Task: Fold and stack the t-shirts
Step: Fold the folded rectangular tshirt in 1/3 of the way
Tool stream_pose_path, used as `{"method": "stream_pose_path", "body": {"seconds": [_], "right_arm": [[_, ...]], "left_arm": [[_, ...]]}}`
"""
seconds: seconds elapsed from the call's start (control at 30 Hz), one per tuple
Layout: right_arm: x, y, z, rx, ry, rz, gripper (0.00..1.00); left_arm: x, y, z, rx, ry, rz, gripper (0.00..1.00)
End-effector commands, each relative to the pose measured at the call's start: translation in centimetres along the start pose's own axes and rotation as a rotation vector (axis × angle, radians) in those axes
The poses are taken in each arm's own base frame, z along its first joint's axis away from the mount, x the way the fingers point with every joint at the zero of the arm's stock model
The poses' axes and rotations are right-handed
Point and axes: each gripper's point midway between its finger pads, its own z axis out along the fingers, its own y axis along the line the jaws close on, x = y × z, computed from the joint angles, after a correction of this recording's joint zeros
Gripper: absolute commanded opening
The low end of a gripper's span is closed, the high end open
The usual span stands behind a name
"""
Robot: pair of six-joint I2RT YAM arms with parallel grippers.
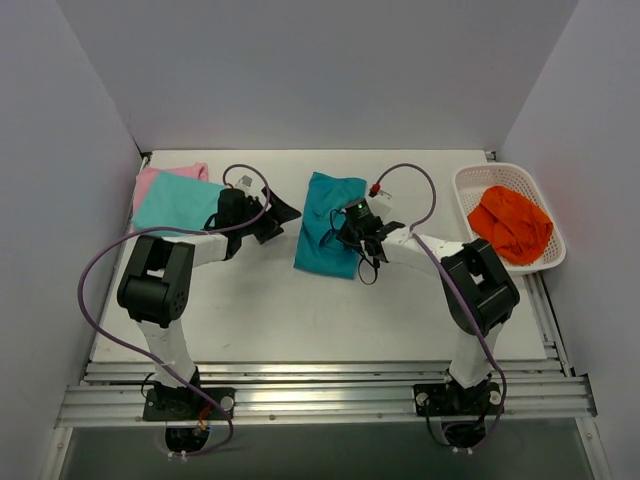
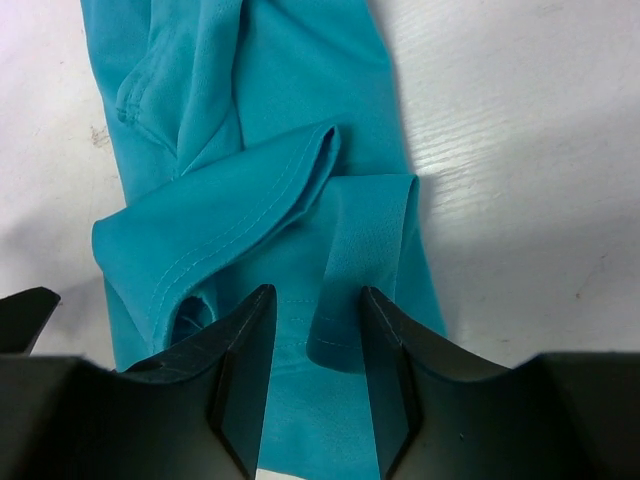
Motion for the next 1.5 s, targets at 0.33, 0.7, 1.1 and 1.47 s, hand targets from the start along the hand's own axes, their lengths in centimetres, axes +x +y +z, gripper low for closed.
{"method": "stream_pose_path", "body": {"seconds": [0.33,0.7,1.1,1.47], "right_arm": [[0.5,-0.1,-0.6,0.003,-0.006,-0.005,0.34],[2.2,-1.0,-0.6,-0.036,0.017,0.004,0.0],[-3.0,3.3,-1.7,-0.097,-0.044,0.006,0.0],[-6.7,2.3,8.0,-0.015,-0.005,0.117,0.0]], "left_arm": [[-0.7,-0.4,0.3,0.052,-0.015,0.013,1.0],[-0.8,-0.1,0.1,0.056,-0.017,0.003,1.0],[-1.1,0.0,0.9,0.069,-0.008,-0.006,1.0],[-1.4,0.6,1.4,0.085,0.004,-0.024,1.0]]}}
